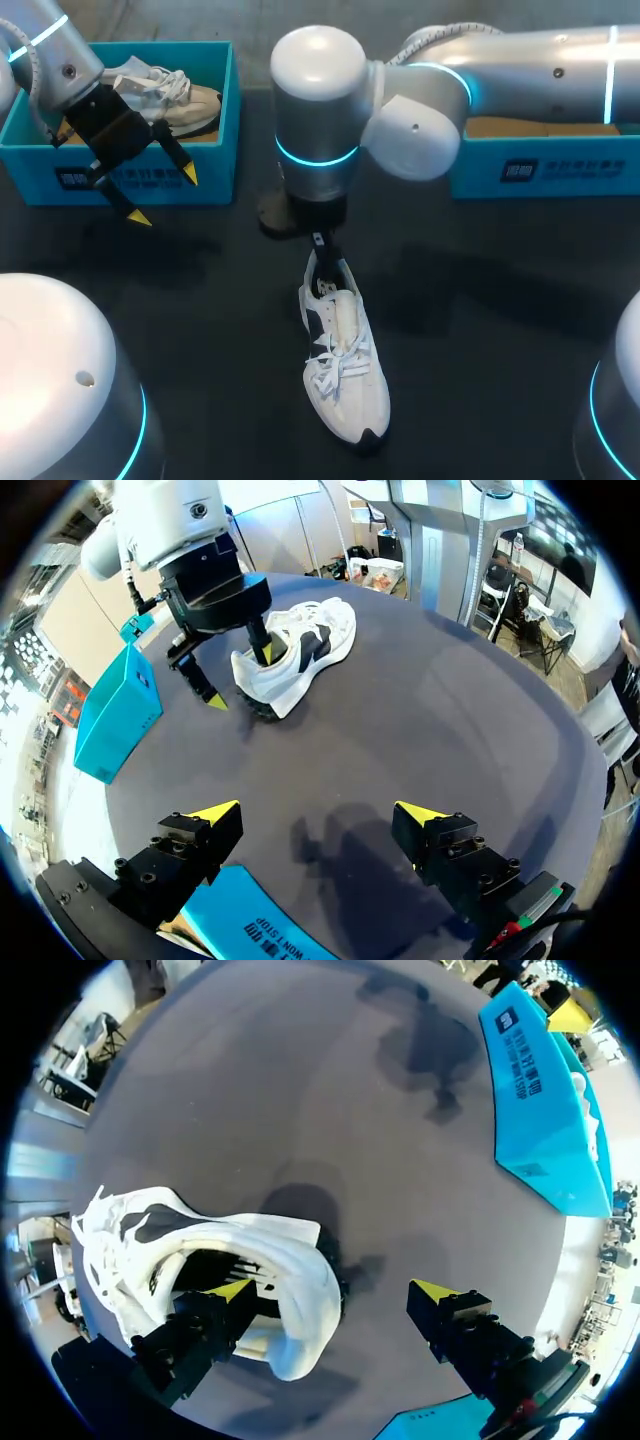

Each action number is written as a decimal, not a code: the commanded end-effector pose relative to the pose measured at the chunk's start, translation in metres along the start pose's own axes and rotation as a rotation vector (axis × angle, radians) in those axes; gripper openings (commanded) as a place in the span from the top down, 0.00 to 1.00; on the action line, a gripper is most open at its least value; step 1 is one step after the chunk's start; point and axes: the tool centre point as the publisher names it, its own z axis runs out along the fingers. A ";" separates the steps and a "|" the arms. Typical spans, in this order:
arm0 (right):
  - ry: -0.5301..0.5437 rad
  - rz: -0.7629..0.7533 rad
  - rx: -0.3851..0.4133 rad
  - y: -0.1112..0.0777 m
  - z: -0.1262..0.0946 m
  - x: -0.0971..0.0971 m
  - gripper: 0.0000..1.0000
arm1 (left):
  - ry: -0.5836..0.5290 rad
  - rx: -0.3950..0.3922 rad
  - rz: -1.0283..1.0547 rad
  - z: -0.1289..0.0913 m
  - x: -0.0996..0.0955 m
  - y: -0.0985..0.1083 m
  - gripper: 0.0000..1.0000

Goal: Take the shoe out of the shoebox, open the shoe tongue, remove and reinsert the insole, then place the shoe into the shoebox

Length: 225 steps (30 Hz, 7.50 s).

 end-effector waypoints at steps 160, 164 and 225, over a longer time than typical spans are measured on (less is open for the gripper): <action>-0.099 0.146 0.195 -0.422 -0.218 -0.165 1.00 | 0.005 -0.001 0.000 -0.001 -0.001 0.000 0.00; -0.093 0.142 0.203 -0.446 -0.220 -0.179 1.00 | 0.005 -0.001 0.000 -0.001 -0.001 0.000 0.00; 0.094 1.521 0.069 -0.560 -0.209 -0.150 1.00 | 0.005 -0.001 0.000 -0.001 -0.001 0.000 0.00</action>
